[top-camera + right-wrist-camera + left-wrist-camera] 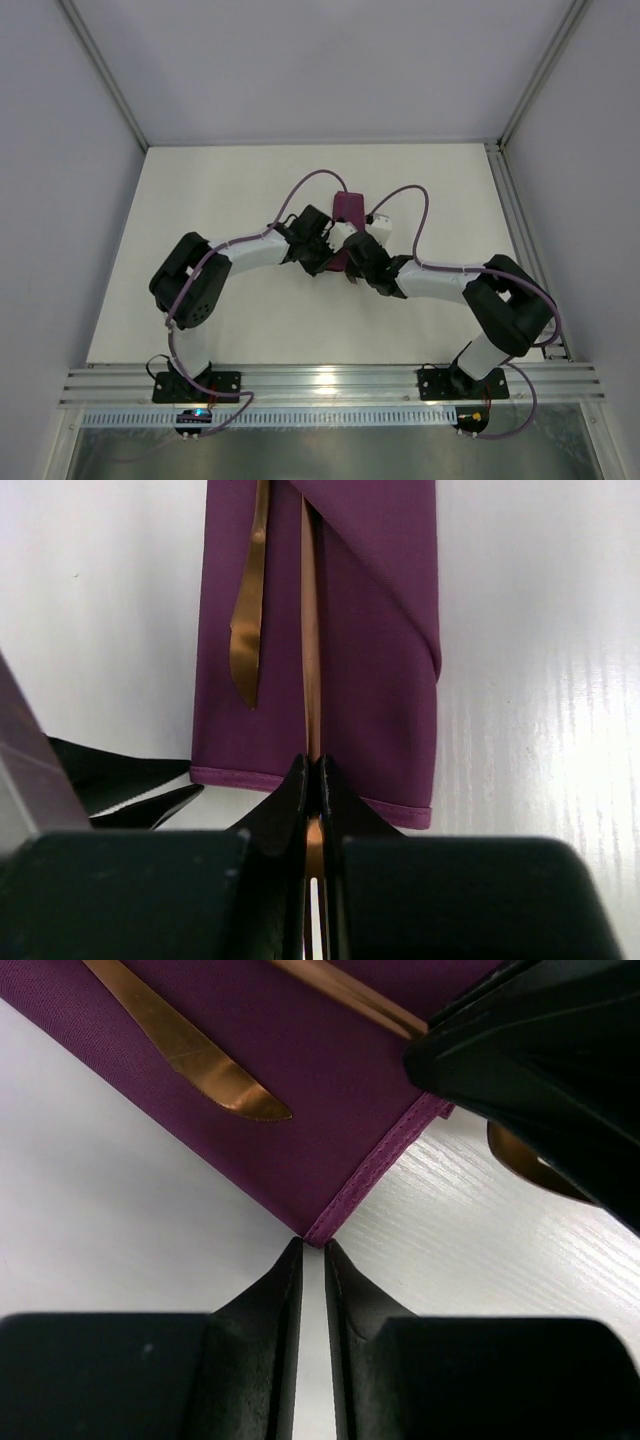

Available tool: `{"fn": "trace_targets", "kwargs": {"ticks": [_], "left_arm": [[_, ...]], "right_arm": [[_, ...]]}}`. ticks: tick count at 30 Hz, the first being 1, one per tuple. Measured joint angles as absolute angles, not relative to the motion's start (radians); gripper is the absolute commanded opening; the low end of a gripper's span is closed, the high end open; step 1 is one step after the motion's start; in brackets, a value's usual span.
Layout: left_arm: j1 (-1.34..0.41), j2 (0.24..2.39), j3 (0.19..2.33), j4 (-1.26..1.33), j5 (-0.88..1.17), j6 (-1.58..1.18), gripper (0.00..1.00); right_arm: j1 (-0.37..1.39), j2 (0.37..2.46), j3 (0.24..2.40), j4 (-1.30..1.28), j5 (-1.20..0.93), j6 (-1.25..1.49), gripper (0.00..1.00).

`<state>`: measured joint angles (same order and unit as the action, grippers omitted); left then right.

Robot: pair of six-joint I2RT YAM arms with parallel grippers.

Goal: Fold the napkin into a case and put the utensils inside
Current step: Stuff the fork into the folded napkin.

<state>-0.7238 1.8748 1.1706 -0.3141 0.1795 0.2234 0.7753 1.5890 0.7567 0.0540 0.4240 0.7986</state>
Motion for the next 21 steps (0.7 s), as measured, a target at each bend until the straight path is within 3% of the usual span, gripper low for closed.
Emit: {"fn": "trace_targets", "kwargs": {"ticks": [6, 8, 11, 21], "left_arm": [[-0.717, 1.868, 1.15, -0.276, 0.183, 0.193, 0.18], [-0.715, 1.85, 1.131, -0.274, 0.181, 0.188, 0.31], [-0.714, 1.805, 1.095, -0.272, 0.184, 0.193, 0.41], [-0.72, 1.801, 1.09, -0.202, 0.228, 0.191, 0.46]], "right_arm": [[0.749, 1.62, 0.767, 0.083, 0.374, 0.849, 0.03], [0.744, 1.623, 0.767, 0.089, 0.363, 0.857, 0.03], [0.741, 1.623, 0.764, 0.112, 0.351, 0.871, 0.03], [0.725, 1.623, 0.752, 0.159, 0.325, 0.885, 0.03]]}}
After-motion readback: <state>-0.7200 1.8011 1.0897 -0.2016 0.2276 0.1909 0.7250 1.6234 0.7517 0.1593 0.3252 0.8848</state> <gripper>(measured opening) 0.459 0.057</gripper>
